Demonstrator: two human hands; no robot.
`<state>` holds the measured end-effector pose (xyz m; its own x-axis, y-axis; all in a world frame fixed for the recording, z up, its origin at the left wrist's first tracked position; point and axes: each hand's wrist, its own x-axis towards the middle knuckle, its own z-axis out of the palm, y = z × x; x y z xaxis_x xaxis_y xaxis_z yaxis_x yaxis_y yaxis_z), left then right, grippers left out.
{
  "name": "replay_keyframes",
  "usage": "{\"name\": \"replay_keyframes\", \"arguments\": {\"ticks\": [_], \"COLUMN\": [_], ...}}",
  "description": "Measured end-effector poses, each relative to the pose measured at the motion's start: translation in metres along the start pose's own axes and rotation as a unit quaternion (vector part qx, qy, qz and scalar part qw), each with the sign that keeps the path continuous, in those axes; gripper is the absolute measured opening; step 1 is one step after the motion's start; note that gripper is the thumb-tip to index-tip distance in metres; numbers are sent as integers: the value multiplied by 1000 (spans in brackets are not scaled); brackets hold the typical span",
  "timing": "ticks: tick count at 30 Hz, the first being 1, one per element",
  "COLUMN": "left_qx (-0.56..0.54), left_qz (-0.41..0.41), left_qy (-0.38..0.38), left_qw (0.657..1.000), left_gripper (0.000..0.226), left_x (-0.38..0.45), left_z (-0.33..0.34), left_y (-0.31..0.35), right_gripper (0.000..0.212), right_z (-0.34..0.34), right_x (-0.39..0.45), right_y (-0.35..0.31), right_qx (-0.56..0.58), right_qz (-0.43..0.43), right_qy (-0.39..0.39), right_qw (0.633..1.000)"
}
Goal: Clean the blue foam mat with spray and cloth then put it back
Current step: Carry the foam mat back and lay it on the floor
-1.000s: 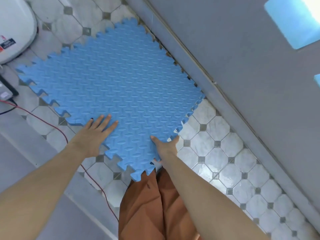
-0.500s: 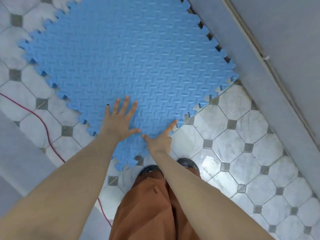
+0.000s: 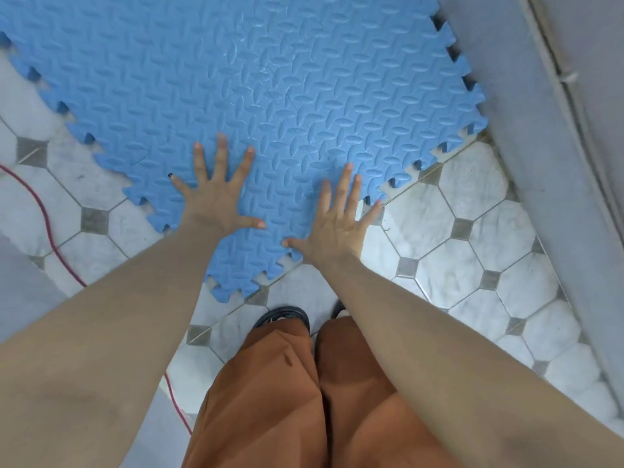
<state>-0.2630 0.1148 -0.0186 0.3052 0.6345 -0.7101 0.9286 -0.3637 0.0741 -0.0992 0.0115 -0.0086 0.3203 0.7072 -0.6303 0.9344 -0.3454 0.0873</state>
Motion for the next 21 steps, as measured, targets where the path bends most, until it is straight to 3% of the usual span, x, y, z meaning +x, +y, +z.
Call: {"name": "replay_keyframes", "arguments": {"ticks": [3,6,12,21], "left_qx": [-25,-20,-7,-31], "left_qz": [-23,-17,-6,29], "left_qy": [-10,-11,-10,-11], "left_qw": [999,1000,1000,999], "left_gripper": [137,137,134,132], "left_x": [4,3,-30,-157], "left_z": [-2,-3,-27,-197], "left_y": [-2,-3,11,74], "right_gripper": [137,136,123,110], "right_z": [-2,-4,-35,-210], "right_x": [18,29,7,-106], "right_y": [14,21,46,113], "right_qx": [15,19,21,40], "right_qz": [-84,-86,-74,-29], "right_qy": [-12,-62,-64,-40], "right_qw": [996,994,995,998]}}
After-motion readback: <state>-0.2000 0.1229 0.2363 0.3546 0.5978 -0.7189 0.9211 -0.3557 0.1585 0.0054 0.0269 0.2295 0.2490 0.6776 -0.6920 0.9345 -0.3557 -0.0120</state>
